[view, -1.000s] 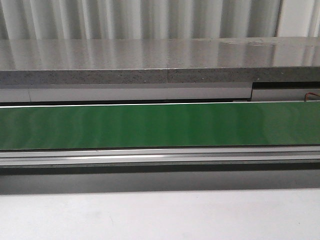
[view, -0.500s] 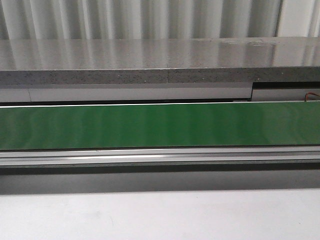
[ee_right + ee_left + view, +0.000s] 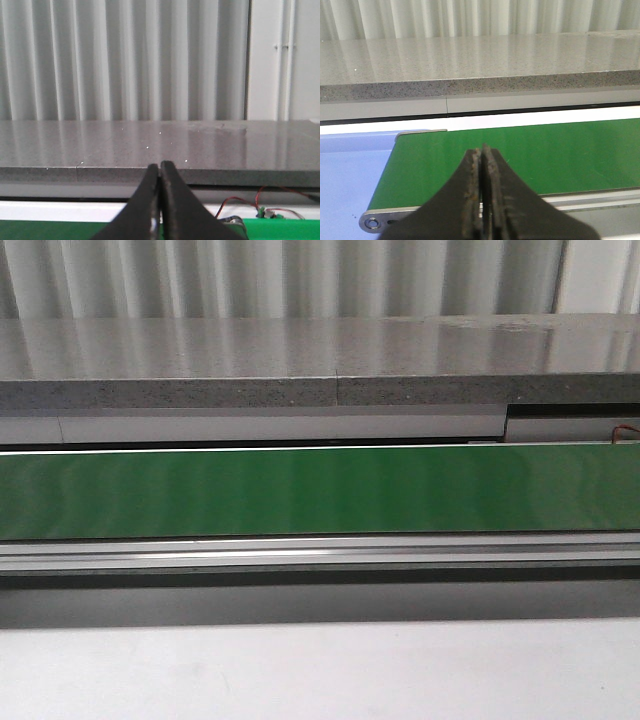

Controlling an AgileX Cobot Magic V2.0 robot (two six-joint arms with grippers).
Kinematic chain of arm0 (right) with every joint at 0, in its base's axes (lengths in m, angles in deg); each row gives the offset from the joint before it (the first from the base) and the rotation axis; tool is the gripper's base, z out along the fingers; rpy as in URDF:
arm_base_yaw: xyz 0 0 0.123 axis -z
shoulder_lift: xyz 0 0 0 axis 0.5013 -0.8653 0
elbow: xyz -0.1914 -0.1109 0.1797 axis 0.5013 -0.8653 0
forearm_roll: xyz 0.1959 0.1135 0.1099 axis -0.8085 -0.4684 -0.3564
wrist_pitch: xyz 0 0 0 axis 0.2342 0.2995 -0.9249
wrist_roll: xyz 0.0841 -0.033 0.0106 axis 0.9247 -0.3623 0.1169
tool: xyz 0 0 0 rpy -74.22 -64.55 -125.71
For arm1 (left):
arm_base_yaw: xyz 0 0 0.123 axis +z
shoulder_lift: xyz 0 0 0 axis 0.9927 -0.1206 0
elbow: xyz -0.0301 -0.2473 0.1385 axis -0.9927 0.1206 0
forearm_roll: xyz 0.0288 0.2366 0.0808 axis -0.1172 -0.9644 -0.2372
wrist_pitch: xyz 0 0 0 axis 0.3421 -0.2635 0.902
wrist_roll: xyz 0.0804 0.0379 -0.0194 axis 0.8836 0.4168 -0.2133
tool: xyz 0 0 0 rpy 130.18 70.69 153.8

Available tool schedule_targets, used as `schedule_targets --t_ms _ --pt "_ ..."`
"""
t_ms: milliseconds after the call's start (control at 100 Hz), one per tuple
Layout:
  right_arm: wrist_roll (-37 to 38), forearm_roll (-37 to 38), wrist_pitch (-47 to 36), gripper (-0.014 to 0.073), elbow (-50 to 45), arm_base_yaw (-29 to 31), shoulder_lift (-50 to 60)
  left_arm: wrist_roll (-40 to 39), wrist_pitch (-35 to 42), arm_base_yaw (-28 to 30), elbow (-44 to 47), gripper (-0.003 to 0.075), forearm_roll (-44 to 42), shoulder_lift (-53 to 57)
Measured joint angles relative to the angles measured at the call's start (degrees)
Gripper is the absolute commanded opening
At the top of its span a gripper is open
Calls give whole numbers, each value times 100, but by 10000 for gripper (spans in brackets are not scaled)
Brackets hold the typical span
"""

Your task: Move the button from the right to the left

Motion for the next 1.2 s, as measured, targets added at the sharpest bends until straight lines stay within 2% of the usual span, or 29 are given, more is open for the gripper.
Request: schedule_targets --t_ms 200,410,560,750,800,850,920,1020,1070,1110,1200 --pt "-9 -261 2357 -67 1498 0 -788 0 0 0 0 -20 0 0" --pt "43 -313 4457 -67 3228 0 -2596 0 0 0 0 -20 0 0" --pt "70 -337 4779 -67 4065 0 -3833 0 0 0 0 -20 0 0" --pt "82 -486 4573 -56 4302 0 -4785 0 0 0 0 -20 0 0" --pt "82 -529 4564 -18 4307 0 -4968 0 0 0 0 -20 0 0" --pt "82 -549 4575 56 4307 0 -5121 0 0 0 0 -20 0 0" --pt "82 -572 4649 213 4307 0 -5301 0 0 0 0 -20 0 0" --pt "82 -572 4700 491 4307 0 -5481 0 0 0 0 -20 0 0" --pt "82 -572 4700 581 4307 0 -5524 0 0 0 0 -20 0 0" --pt "82 -572 4700 614 4307 0 -5537 0 0 0 0 -20 0 0" --pt "92 -572 4700 615 4330 0 -5562 0 0 0 0 -20 0 0"
